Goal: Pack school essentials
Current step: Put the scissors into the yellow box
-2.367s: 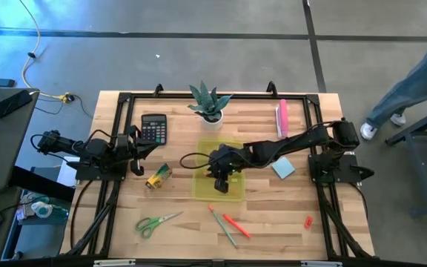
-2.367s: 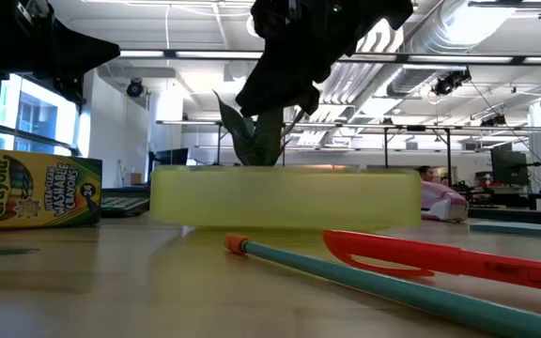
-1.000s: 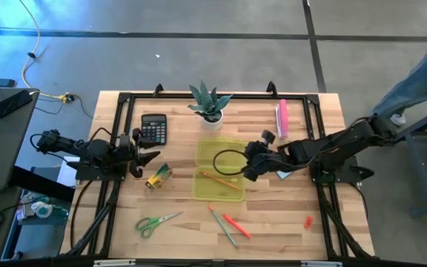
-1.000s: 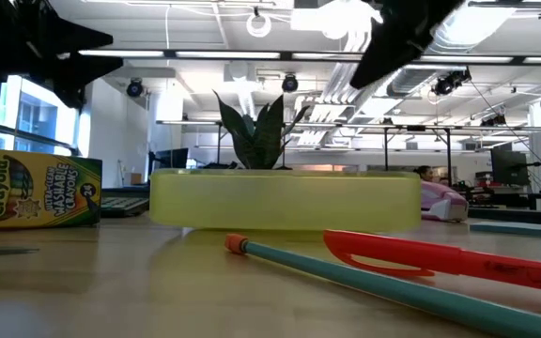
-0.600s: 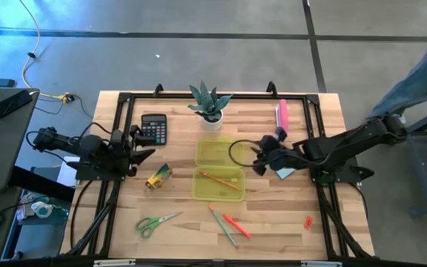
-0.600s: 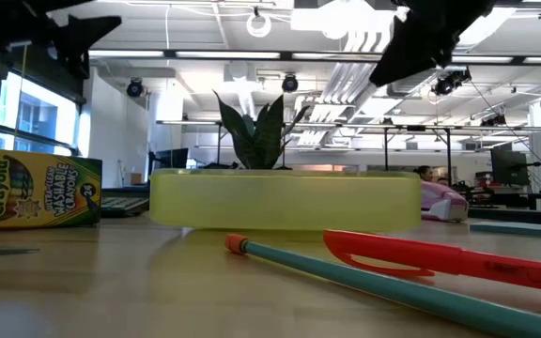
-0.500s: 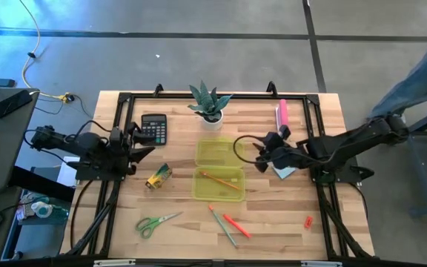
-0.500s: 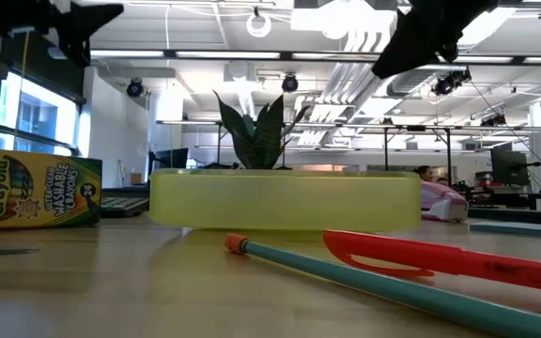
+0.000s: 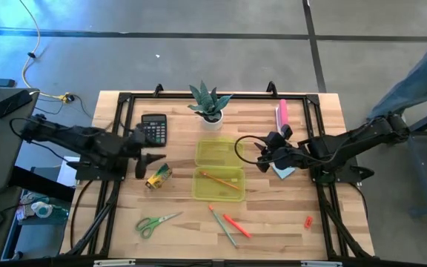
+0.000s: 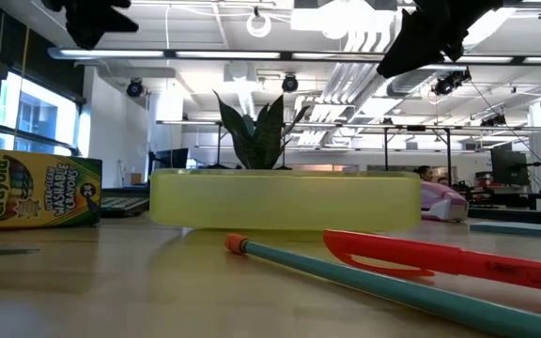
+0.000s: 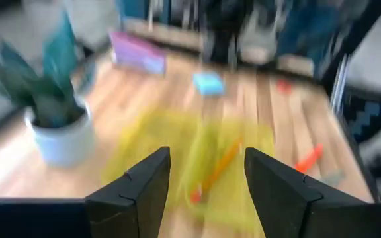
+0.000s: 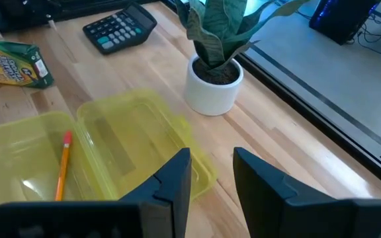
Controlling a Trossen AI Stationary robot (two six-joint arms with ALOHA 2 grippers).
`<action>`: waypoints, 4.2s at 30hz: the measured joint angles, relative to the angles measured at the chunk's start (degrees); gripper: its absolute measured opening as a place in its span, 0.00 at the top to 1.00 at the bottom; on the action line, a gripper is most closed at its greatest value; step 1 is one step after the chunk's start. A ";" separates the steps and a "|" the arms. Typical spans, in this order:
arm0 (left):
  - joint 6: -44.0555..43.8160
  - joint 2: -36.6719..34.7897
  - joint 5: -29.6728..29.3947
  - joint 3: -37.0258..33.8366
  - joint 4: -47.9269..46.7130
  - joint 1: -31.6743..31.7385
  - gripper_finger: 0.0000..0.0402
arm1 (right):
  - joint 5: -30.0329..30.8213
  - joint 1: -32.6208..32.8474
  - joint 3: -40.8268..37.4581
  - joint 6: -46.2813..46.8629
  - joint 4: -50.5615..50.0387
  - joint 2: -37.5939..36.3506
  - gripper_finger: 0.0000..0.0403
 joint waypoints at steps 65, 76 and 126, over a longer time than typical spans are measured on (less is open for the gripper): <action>-62.99 52.47 20.88 6.92 -13.14 -37.91 0.54 | -3.08 0.00 0.00 2.80 -1.03 0.17 0.74; -64.07 52.47 18.99 6.92 -13.09 -37.93 0.54 | -3.08 0.00 0.00 2.80 -1.03 0.17 0.74; -65.15 56.25 6.86 8.11 -9.06 -41.09 0.96 | -3.06 -0.02 0.00 3.18 -1.23 0.20 0.74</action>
